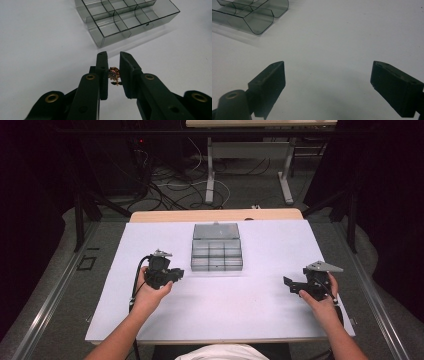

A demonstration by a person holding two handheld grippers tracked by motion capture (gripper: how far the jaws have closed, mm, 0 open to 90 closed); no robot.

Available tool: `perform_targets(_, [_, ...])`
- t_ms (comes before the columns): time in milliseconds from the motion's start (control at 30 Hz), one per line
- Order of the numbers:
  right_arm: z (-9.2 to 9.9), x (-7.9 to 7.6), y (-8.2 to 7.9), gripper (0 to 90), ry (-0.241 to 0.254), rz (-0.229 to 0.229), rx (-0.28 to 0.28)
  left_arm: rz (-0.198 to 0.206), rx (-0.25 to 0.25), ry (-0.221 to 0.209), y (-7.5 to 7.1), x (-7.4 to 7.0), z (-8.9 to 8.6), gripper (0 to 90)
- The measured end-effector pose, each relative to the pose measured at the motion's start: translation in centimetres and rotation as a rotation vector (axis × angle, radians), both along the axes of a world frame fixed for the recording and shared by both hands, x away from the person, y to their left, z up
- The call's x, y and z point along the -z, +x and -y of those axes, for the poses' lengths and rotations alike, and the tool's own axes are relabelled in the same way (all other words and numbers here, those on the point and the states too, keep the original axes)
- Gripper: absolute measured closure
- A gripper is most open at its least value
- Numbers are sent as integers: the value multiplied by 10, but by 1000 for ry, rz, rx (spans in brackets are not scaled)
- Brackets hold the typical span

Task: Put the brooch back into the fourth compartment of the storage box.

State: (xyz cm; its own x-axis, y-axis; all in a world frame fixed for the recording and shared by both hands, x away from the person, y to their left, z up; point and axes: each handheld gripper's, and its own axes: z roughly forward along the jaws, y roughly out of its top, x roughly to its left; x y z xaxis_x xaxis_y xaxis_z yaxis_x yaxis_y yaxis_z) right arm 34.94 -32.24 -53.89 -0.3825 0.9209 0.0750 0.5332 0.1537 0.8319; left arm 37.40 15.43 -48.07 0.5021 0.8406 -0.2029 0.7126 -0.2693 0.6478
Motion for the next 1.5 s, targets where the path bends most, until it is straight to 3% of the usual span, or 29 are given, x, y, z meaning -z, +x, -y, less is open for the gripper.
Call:
perform_targets(400, [-3, 0, -1, 0, -28, -2, -41, 2, -12, -20, 17, -15, 6, 781])
perform_targets(1033, [-2, 1, -1, 0, -30, -10, -42, 21, -15, -28, 39, -38, 18, 781])
perform_targets(1500, [-3, 2, 0, 0, -43, -19, -46, 21, -24, -21, 54, -38, 33, 781])
